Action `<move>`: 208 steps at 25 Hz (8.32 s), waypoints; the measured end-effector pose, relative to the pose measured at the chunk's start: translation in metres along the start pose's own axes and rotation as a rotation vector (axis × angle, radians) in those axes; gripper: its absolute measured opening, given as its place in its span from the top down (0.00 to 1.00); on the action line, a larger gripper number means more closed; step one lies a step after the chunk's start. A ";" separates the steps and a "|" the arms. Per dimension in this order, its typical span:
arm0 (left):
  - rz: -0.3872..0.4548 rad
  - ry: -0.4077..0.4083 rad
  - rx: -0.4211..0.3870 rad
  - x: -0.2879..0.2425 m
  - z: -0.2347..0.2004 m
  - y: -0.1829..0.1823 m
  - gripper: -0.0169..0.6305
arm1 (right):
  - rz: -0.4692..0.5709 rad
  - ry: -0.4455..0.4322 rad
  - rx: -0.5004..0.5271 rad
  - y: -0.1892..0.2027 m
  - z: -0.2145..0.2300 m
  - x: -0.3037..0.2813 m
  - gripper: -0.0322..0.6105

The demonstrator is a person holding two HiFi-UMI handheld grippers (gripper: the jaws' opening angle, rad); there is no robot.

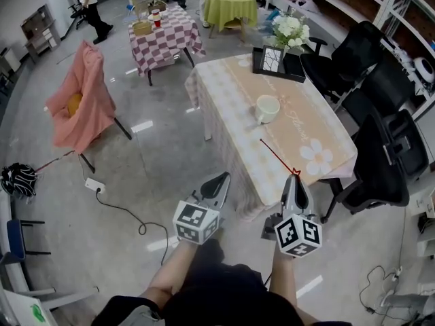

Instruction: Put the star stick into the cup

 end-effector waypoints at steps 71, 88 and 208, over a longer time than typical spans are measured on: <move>0.007 -0.003 0.019 -0.113 -0.162 -0.070 0.96 | 0.025 -0.002 0.033 -0.048 -0.035 -0.202 0.92; -0.038 0.052 -0.002 -0.194 -0.204 -0.109 0.96 | -0.002 0.032 0.000 -0.067 -0.020 -0.293 0.92; -0.335 1.044 -0.357 -0.382 -0.223 -0.160 0.96 | 0.350 0.955 -0.337 -0.034 -0.110 -0.268 0.92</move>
Point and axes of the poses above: the fingertips, and each gripper's own axes: x backward along the fingers, z to its right, y out of its underside, the point moved 9 cm from there along x, backward along the fingers, and after that the axes turned 10 degrees about -z, right-handed, at the moved point
